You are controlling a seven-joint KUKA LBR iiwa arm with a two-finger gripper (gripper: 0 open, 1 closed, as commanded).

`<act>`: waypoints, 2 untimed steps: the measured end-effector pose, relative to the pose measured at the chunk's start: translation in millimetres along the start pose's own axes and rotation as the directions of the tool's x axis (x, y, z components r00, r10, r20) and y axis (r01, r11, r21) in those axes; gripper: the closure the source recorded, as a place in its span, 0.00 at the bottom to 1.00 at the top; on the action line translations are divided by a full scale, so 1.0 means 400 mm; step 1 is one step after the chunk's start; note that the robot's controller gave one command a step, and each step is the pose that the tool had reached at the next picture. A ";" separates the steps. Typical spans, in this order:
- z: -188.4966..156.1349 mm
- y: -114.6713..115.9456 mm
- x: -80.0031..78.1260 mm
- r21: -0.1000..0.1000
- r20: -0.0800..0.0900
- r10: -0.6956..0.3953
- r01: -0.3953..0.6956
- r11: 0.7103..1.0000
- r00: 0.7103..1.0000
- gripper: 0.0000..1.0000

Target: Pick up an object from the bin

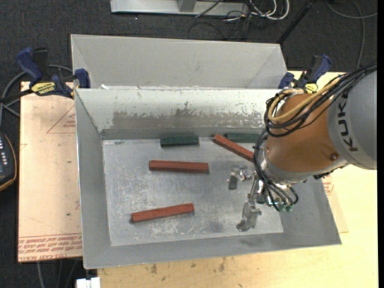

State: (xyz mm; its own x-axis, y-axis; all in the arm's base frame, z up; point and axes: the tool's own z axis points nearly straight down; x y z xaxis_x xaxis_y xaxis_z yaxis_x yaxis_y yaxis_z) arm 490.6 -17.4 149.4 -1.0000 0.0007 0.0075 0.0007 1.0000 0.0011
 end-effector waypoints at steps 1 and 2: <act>0.201 -0.205 -0.120 0.003 0.007 -0.209 0.209 0.978 0.978 0.00; 0.120 -0.267 -0.198 0.010 0.010 -0.654 0.654 0.757 0.757 0.00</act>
Offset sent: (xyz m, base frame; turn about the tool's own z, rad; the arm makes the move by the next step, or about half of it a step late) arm 0.0477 -0.0808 -0.0794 -0.2153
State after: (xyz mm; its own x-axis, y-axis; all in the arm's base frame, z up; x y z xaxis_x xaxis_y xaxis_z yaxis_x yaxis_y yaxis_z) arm 569.4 -124.1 100.8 -0.7571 -0.6533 -0.0048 -0.6533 0.7571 -0.0039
